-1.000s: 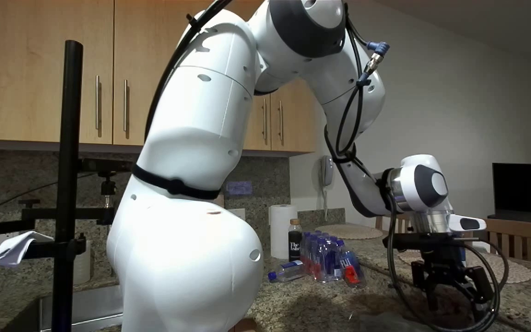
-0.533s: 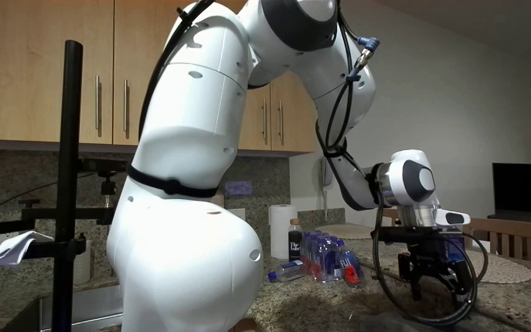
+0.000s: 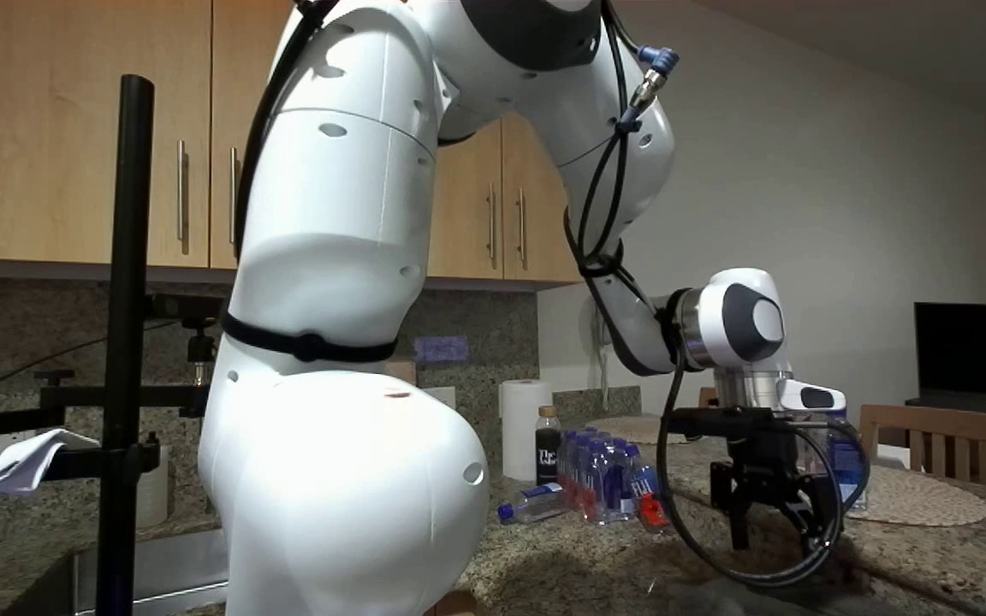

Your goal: Move the grey towel to the right

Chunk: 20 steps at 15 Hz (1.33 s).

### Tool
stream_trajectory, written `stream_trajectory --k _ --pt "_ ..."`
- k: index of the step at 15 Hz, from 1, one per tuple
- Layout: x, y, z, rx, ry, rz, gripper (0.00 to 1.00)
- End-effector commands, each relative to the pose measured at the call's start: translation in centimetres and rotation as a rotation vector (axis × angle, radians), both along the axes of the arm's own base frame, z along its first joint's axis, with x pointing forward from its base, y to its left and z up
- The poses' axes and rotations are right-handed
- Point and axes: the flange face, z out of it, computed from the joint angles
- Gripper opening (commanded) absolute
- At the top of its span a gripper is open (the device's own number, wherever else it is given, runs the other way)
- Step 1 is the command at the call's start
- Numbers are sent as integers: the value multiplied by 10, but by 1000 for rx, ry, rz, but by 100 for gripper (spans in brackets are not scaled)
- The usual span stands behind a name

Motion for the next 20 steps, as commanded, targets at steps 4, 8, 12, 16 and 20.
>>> stream_trajectory --k 4,8,12,16,20 --pt "-35 19 13 89 0 -41 100" --pt "-40 32 19 144 -39 -61 100" --pt "-44 45 26 138 -90 -36 100" --pt "-51 52 27 136 -122 -21 100" --pt "-44 53 24 128 -96 -16 100"
